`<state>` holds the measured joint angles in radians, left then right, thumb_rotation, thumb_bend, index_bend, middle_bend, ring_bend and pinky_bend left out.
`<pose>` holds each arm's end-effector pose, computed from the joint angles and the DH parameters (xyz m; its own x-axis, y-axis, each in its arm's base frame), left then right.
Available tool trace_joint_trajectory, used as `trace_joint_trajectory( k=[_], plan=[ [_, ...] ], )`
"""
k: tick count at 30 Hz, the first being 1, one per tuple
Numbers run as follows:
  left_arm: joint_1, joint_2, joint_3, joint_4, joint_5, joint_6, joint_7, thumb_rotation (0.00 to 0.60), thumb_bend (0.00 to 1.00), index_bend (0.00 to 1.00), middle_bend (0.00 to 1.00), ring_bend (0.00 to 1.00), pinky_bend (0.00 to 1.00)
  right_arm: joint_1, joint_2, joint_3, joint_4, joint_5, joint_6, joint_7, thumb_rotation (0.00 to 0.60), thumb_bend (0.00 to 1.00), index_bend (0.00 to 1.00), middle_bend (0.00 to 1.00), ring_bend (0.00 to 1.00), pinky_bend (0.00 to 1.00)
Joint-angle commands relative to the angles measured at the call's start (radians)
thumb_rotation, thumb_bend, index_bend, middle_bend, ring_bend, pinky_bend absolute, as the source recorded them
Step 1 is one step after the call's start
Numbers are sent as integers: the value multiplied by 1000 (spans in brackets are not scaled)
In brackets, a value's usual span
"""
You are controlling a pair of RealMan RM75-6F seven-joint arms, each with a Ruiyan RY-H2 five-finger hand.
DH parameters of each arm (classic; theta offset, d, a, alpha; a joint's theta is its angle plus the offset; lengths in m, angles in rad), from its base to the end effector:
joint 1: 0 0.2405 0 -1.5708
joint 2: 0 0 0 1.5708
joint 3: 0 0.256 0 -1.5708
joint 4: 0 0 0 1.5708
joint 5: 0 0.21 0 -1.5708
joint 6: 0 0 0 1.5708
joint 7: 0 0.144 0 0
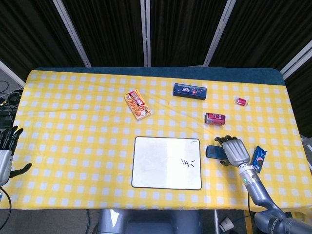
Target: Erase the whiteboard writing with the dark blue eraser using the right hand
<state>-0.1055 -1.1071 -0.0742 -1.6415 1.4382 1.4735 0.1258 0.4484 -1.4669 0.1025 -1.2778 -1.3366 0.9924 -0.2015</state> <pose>-0.3088 0.1919 0.1653 0.4851 -0.0129 0.8744 0.8742 0.0309 -0.4845 -0.2895 -0.2992 0.0249 0.5601 -0.2701 0.7832 -0.8280 -0.2145 0.5181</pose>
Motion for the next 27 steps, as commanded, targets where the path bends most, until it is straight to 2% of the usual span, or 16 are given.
trace_joint_trajectory(
  k=[1, 4, 9, 17, 22, 27],
  plan=[
    [0, 0, 0, 0, 0, 0, 0, 600, 0, 0, 0, 0, 0, 4, -11, -1, 12, -1, 3, -2, 600, 0, 305, 390, 281, 382],
    [1, 0, 0, 0, -2, 1, -1, 600, 0, 0, 0, 0, 0, 9, -24, -2, 24, 2, 1, -2, 600, 5, 356, 423, 316, 406],
    [2, 2, -1, 3, -7, 1, -6, 600, 0, 0, 0, 0, 0, 15, -30, -8, 21, -17, 18, 6, 600, 90, 433, 478, 372, 445],
    [1, 2, -1, 5, -9, -1, -9, 600, 0, 0, 0, 0, 0, 43, 19, -18, -104, -115, 57, 44, 600, 186, 455, 496, 388, 447],
    [-1, 2, -1, 4, -8, -4, -8, 600, 0, 0, 0, 0, 0, 116, 36, 4, -193, -142, 0, -1, 600, 254, 456, 495, 388, 447],
    [-4, 1, -2, 7, -13, -10, -8, 600, 0, 0, 0, 0, 0, 171, 16, 26, -201, -111, -62, -68, 600, 320, 462, 497, 390, 447]
  ],
)
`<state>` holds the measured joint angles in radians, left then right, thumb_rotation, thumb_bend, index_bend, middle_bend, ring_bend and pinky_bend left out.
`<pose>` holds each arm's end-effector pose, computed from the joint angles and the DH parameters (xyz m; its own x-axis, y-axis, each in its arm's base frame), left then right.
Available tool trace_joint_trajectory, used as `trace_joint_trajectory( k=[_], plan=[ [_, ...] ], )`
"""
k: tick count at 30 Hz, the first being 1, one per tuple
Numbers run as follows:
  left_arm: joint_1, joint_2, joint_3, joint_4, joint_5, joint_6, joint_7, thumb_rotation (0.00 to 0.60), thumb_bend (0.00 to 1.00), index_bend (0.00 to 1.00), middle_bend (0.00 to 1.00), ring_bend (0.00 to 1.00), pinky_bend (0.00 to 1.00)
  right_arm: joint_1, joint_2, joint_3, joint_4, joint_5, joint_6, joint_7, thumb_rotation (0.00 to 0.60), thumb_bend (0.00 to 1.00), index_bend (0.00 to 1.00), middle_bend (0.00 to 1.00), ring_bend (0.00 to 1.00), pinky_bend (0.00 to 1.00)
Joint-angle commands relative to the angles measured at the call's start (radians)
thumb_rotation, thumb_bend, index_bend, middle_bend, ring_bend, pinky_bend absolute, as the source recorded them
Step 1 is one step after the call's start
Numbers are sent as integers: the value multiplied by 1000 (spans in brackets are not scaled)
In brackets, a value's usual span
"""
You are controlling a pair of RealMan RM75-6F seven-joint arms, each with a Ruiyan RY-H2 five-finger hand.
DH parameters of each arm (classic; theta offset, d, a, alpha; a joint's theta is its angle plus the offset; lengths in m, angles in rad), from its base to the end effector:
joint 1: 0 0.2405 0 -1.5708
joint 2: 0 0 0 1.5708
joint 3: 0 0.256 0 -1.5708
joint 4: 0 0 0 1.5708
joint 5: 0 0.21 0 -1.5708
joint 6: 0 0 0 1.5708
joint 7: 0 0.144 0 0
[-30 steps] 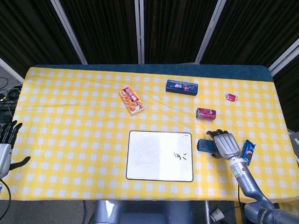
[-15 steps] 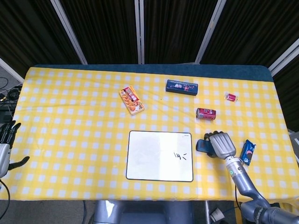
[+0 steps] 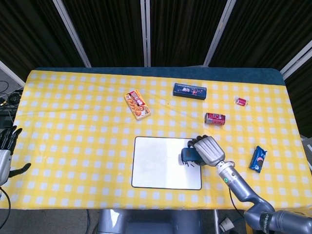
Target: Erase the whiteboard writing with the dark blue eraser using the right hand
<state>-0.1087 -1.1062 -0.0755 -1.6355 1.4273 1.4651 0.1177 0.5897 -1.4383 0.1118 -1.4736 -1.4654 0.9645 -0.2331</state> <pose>-0.3112 0.1933 0.1659 0.4826 -0.0071 0.8758 0.8753 0.0386 -0.4820 -0.1916 -0.3078 0.0076 0.5663 -0.2048 0.7984 -0.7600 -0.5045 0.4097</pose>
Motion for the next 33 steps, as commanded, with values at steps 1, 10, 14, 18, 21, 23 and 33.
trace_joint_trajectory(
  k=[1, 10, 14, 18, 21, 23, 33],
  plan=[
    [-1, -1, -1, 3, -4, -4, -1, 600, 0, 0, 0, 0, 0, 44, -26, 24, 3, 32, -51, -54, 600, 332, 463, 498, 390, 447],
    [-2, 1, -8, 21, -27, -12, -16, 600, 0, 0, 0, 0, 0, 92, -105, 25, 84, 120, -109, -124, 600, 396, 470, 505, 393, 446],
    [-1, 1, -9, 25, -31, -13, -20, 600, 0, 0, 0, 0, 0, 92, -108, 8, 110, 126, -116, -111, 600, 406, 481, 511, 397, 447],
    [-1, 0, -8, 25, -30, -11, -17, 600, 0, 0, 0, 0, 0, 87, -92, -25, 107, 103, -116, -104, 600, 428, 501, 526, 410, 447],
    [-2, -2, -7, 24, -29, -12, -12, 600, 0, 0, 0, 0, 0, 80, -75, -58, 85, 87, -120, -109, 600, 429, 503, 526, 412, 446],
    [-2, -3, -7, 24, -29, -13, -10, 600, 0, 0, 0, 0, 0, 74, -64, -80, 64, 74, -120, -112, 600, 428, 504, 526, 412, 447],
    [-5, -8, -5, 22, -27, -15, 1, 600, 0, 0, 0, 0, 0, 57, 5, -167, -65, 4, -119, -149, 600, 431, 520, 539, 425, 447]
  ],
)
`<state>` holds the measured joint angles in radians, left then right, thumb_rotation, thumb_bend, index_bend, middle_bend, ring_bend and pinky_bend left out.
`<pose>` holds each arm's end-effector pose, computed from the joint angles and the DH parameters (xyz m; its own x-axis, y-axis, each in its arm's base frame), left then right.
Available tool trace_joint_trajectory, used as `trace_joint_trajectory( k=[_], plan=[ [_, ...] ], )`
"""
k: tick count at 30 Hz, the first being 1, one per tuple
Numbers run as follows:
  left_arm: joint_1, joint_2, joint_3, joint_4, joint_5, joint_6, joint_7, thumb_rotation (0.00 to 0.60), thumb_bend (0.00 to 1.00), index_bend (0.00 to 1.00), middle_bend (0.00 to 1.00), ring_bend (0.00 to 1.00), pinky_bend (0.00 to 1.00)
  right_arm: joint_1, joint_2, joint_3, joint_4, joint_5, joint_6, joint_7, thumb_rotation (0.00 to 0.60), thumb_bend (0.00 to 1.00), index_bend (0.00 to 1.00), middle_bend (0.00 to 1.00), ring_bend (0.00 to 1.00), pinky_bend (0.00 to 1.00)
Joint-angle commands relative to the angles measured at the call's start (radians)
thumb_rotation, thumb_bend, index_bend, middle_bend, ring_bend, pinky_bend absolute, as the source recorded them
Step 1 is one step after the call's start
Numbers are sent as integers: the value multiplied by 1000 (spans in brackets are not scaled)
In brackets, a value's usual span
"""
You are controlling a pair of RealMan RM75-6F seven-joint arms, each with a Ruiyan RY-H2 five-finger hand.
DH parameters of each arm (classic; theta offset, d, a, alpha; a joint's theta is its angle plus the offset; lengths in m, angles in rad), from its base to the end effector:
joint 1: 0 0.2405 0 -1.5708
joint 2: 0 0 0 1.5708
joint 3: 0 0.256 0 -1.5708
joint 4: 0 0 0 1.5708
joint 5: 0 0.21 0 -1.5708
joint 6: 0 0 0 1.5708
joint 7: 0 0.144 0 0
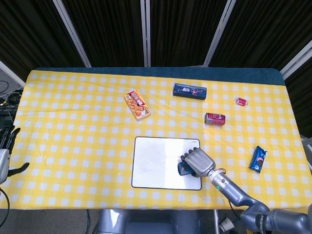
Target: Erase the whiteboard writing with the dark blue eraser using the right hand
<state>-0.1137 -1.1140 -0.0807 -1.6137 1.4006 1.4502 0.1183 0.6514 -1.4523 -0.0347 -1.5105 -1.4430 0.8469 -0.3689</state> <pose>-0.3178 0.1961 0.1659 0.4913 0.0018 0.8710 0.8693 0.0615 -0.4905 -0.1980 -0.2722 -0.0308 0.7283 -0.3022 0.6150 -0.6316 -0.6441 0.4315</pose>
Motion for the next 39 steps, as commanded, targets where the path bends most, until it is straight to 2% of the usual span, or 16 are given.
trace_joint_trajectory(
  k=[1, 4, 9, 24, 27, 31, 39],
  plan=[
    [0, -1, 0, 0, 0, 0, 1, 600, 0, 0, 0, 0, 0, -5, 23, -25, -37, -23, -1, -16, 600, 432, 521, 540, 427, 447],
    [-1, -1, 1, -1, 0, -1, 3, 600, 0, 0, 0, 0, 0, -8, 38, -42, -73, -46, 5, -27, 600, 432, 527, 546, 434, 447],
    [1, 1, 1, -3, 1, 3, 1, 600, 0, 0, 0, 0, 0, -8, 29, -24, -61, -26, 11, -39, 600, 431, 531, 550, 442, 450],
    [0, 1, -2, 2, -7, -2, -4, 600, 0, 0, 0, 0, 0, 14, -68, 122, 158, 160, 32, -62, 600, 439, 531, 549, 448, 454],
    [1, 3, -2, 1, -7, -1, -6, 600, 0, 0, 0, 0, 0, 15, -82, 136, 187, 198, 29, -68, 600, 438, 530, 549, 448, 454],
    [1, 4, -3, 2, -8, 0, -9, 600, 0, 0, 0, 0, 0, 9, -72, 120, 174, 194, 29, -61, 600, 438, 530, 549, 448, 455],
    [1, 2, 1, 0, -3, 1, -3, 600, 0, 0, 0, 0, 0, -10, -31, 43, 88, 115, 36, -62, 600, 438, 531, 550, 450, 457]
  ],
)
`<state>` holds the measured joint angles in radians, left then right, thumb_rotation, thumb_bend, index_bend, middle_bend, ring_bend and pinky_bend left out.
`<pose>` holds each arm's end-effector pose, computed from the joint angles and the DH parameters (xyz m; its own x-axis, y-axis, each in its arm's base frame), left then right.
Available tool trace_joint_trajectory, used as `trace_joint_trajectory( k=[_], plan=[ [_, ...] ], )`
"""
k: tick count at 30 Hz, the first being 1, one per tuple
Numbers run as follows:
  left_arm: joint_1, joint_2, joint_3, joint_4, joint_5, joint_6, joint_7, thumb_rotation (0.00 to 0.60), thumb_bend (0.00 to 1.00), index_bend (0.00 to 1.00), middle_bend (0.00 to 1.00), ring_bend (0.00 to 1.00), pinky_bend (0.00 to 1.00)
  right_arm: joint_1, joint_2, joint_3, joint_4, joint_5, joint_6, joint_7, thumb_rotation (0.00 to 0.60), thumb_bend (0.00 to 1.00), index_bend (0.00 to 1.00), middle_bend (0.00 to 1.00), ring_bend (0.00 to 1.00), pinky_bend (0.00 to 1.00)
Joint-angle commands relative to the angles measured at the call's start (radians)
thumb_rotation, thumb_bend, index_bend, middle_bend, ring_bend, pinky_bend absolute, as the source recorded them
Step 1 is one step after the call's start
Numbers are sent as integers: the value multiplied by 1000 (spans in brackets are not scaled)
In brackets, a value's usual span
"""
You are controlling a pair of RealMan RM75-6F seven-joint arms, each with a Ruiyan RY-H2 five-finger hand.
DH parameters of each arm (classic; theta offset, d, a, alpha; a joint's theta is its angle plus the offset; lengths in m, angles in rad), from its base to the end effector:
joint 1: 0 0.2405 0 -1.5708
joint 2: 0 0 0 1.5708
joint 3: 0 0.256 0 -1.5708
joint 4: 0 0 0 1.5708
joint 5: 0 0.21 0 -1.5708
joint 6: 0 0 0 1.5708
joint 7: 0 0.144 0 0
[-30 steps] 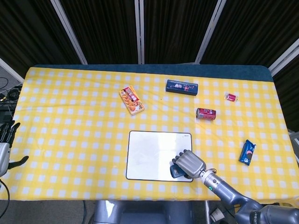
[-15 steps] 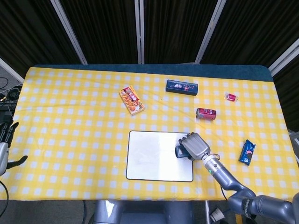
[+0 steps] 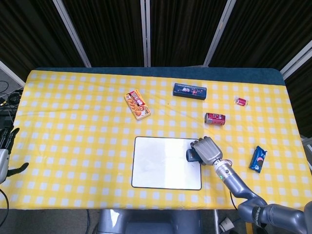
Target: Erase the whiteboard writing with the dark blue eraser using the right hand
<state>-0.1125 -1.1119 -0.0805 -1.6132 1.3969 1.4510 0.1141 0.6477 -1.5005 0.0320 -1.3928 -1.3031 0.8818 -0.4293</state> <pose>-0.3188 0.1957 0.1669 0.4895 0.0017 0.8720 0.8700 0.0665 -0.4886 -0.2150 -0.3087 -0.0230 0.7209 -0.2653 0.6402 -0.6694 -0.5055 0.5443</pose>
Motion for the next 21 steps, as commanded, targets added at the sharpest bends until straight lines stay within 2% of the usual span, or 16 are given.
trace_joint_trajectory(
  k=[1, 4, 12, 16, 21],
  plan=[
    [0, -1, 1, -1, 1, 0, 3, 600, 0, 0, 0, 0, 0, -8, 27, -41, -54, -43, -2, -7, 600, 438, 531, 550, 450, 457],
    [0, -1, 1, -3, 1, 0, 4, 600, 0, 0, 0, 0, 0, -12, 61, -74, -114, -77, -4, -21, 600, 440, 531, 550, 450, 457],
    [1, 0, 1, -4, 1, 1, 3, 600, 0, 0, 0, 0, 0, -18, 97, -120, -193, -114, -17, -50, 600, 446, 531, 550, 452, 457],
    [2, 2, 1, -5, 3, 3, 0, 600, 0, 0, 0, 0, 0, -16, 85, -99, -182, -109, -4, -50, 600, 446, 531, 551, 453, 457],
    [1, 3, 1, -4, 2, 2, -3, 600, 0, 0, 0, 0, 0, -3, 55, -41, -117, -51, -4, -43, 600, 446, 532, 551, 453, 457]
  ],
)
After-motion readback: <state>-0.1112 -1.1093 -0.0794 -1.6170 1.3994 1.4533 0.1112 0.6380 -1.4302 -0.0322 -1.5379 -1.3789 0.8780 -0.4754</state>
